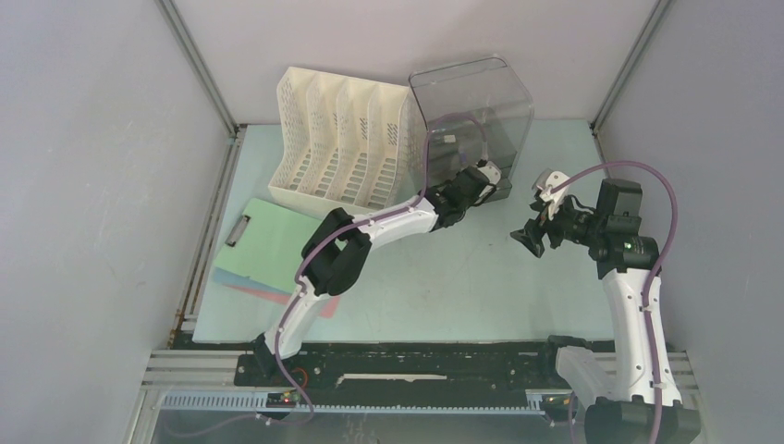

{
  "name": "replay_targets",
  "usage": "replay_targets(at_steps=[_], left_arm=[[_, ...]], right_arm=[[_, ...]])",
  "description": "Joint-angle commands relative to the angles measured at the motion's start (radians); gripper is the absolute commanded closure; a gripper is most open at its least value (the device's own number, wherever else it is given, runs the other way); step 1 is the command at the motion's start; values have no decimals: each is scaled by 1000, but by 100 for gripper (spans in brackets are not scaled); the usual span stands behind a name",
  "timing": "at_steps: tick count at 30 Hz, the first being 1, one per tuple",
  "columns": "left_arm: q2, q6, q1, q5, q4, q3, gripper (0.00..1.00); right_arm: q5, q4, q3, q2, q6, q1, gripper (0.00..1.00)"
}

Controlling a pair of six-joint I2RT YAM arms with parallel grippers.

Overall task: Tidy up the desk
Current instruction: Close the drawer in the storage box.

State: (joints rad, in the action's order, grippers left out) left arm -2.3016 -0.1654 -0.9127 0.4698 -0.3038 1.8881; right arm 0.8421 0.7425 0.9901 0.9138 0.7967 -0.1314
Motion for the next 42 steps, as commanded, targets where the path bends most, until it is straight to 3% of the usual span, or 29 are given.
replay_targets(at_steps=[1,8,21,30,42], left_arm=[[61,19,0,-67,79,-35,83],[115,8,-11,-212,132,-122,100],[99,-10,-21,-113,160,-123,96],[205,-27,-29,-218,276,-234,97],[191,-63,-63,-302,299,-287,98]], right_arm=[[29,-11,1,-14,-6,-9,18],[29,-10,0,-10,-2,-10,18],[32,-2,0,3,4,-10,18],[30,-2,1,4,7,-12,18],[36,0,0,3,9,-15,19]])
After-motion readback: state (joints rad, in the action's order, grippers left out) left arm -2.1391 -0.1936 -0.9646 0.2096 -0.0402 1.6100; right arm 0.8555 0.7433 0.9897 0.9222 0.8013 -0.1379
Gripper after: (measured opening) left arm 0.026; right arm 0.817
